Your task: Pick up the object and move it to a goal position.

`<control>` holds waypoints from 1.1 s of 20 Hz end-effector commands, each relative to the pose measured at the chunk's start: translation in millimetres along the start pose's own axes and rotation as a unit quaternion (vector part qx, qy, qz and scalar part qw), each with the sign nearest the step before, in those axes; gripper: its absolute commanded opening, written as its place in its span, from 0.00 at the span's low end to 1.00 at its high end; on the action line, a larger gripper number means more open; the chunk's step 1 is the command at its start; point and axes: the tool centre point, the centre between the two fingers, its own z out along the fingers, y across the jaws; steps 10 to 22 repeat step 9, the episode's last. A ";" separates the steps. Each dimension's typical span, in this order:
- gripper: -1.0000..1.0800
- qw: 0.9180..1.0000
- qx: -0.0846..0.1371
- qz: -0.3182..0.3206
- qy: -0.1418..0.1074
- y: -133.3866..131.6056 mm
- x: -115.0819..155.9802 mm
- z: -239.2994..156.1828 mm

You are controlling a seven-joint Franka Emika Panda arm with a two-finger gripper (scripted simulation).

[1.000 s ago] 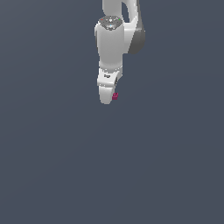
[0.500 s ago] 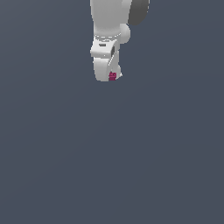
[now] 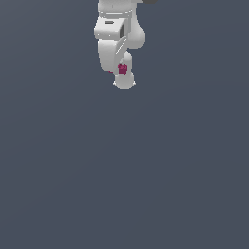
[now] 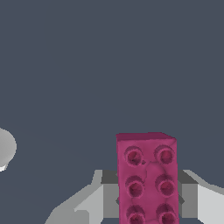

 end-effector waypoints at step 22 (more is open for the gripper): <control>0.00 1.000 0.000 0.000 0.000 -0.4 -2.1 -8.8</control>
